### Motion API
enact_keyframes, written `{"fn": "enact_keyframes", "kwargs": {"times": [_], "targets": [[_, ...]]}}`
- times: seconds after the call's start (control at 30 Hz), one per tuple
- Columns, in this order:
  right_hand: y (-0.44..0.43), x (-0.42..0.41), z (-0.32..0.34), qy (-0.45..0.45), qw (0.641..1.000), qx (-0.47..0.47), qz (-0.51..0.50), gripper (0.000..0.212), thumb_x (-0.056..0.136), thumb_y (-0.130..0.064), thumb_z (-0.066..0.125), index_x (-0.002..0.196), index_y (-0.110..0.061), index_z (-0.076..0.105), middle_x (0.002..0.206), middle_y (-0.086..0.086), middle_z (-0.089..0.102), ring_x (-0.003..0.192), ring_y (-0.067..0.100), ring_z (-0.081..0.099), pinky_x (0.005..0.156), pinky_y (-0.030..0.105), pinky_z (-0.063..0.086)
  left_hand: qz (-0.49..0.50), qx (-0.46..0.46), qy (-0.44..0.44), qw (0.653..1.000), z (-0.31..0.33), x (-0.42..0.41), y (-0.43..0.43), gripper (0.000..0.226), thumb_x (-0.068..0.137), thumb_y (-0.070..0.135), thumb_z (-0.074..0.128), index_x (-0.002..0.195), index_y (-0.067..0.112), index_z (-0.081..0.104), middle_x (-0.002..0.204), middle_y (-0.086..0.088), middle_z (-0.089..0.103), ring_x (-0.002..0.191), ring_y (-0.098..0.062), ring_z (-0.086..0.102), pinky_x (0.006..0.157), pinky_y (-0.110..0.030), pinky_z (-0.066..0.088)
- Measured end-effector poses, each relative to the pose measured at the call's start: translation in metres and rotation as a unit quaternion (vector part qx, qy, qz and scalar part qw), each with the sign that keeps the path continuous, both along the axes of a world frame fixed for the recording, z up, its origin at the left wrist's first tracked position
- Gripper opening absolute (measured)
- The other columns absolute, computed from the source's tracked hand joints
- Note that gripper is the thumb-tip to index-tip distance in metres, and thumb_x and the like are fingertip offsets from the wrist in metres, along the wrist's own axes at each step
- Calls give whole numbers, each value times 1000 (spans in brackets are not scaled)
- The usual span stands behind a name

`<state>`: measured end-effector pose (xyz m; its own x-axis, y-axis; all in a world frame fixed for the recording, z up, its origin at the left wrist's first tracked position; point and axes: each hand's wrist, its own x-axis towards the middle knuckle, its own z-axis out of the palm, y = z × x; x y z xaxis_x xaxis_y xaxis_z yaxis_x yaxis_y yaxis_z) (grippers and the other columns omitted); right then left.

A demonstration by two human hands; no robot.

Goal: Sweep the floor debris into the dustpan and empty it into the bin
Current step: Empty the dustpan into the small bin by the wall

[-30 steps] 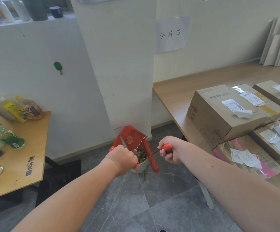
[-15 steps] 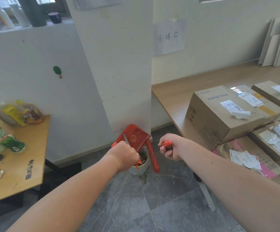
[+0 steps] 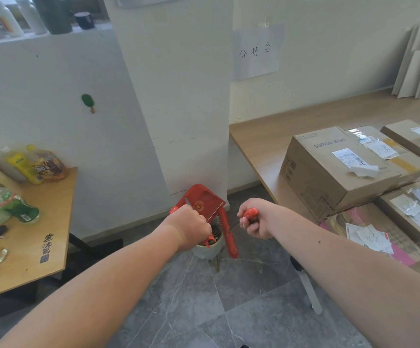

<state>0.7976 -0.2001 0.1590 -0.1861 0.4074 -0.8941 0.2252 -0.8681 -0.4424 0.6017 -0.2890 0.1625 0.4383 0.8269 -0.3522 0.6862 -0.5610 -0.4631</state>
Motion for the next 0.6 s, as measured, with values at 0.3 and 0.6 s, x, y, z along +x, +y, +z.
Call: {"fn": "enact_keyframes", "kwargs": {"times": [0.3, 0.6], "targets": [[0, 4, 2, 5, 1000, -9, -4, 14, 85, -5, 48, 74, -12, 43, 59, 2, 47, 38, 6, 51, 35, 12, 26, -53, -3, 19, 998, 7, 10, 0, 15, 99, 10, 51, 101, 14, 66, 103, -8, 73, 89, -31, 71, 73, -35, 48], [6, 5, 5, 20, 1000, -11, -12, 18, 86, -5, 46, 69, -12, 43, 56, 1, 45, 36, 6, 48, 35, 11, 23, -58, -3, 27, 998, 27, 16, 6, 15, 97, 10, 55, 99, 17, 68, 101, -6, 74, 88, -30, 71, 74, -37, 52]]}}
